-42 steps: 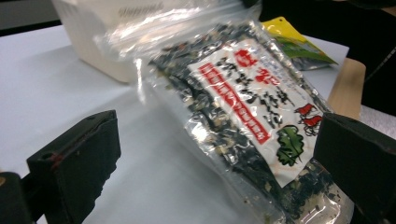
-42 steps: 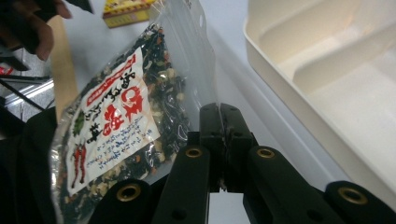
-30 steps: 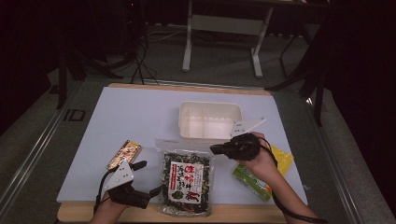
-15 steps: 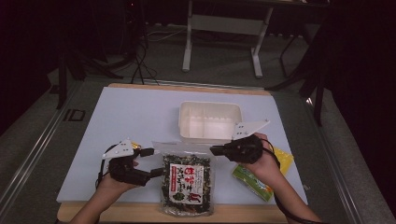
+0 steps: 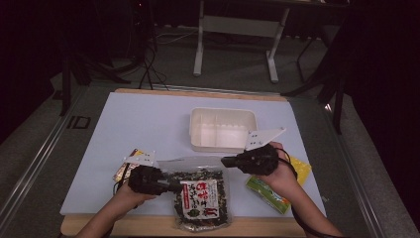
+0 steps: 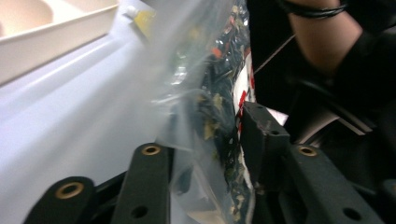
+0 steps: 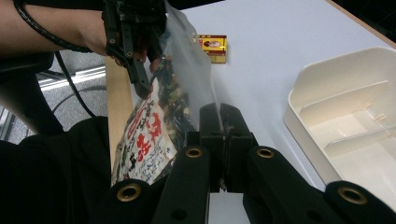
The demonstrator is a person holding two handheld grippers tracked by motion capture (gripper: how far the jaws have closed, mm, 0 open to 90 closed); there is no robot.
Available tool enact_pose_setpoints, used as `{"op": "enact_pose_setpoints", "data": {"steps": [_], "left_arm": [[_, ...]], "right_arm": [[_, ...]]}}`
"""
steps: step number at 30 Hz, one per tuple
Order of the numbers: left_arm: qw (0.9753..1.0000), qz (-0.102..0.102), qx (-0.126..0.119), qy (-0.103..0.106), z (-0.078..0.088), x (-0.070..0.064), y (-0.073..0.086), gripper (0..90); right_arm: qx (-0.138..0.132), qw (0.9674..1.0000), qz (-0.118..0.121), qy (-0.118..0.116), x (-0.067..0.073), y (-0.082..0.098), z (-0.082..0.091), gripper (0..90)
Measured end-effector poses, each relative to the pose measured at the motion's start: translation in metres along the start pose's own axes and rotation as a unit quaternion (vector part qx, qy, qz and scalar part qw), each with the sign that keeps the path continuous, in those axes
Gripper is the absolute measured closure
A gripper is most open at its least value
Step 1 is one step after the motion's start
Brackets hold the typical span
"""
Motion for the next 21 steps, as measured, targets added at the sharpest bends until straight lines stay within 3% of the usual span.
{"op": "enact_pose_setpoints", "data": {"steps": [2,4,8,16,17,19,20,21], "left_arm": [[0.9997,0.009,-0.001,0.021,0.002,-0.003,-0.001,68.4],[0.9998,0.011,0.000,0.020,0.002,-0.005,-0.002,70.8],[0.9990,0.021,-0.004,0.039,0.000,-0.013,-0.006,73.0],[0.9992,-0.008,-0.004,0.040,0.002,-0.035,-0.023,74.1],[0.9991,-0.019,-0.009,0.037,0.003,-0.041,-0.029,74.1],[0.9987,-0.035,-0.017,0.034,0.006,-0.050,-0.037,74.3],[0.9987,-0.035,-0.017,0.034,0.006,-0.050,-0.037,74.4],[0.9983,-0.045,-0.018,0.033,0.008,-0.054,-0.041,74.4]], "right_arm": [[0.000,0.9999,-0.004,-0.010,0.000,0.000,0.002,89.7],[0.004,0.9999,-0.005,-0.013,0.000,0.002,0.004,89.7],[0.001,0.9997,-0.014,-0.022,-0.002,0.007,0.010,89.5],[-0.015,0.9990,-0.010,-0.040,0.008,0.009,0.029,89.0],[-0.015,0.9990,-0.009,-0.041,0.010,0.009,0.031,88.5],[-0.028,0.9987,0.004,-0.042,0.018,0.007,0.044,75.3],[-0.028,0.9987,0.004,-0.042,0.018,0.007,0.044,75.3],[-0.035,0.9984,0.006,-0.044,0.021,0.007,0.050,63.6]]}}
Point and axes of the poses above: each handheld gripper's, and its own axes: z roughly backward along the jaws, y roughly out of its underside, x roughly to its left, the point moved 3 cm from there along -z, roughly forward along the jaws, and after that the axes turned 7 degrees about -z, right-handed, at the moved point
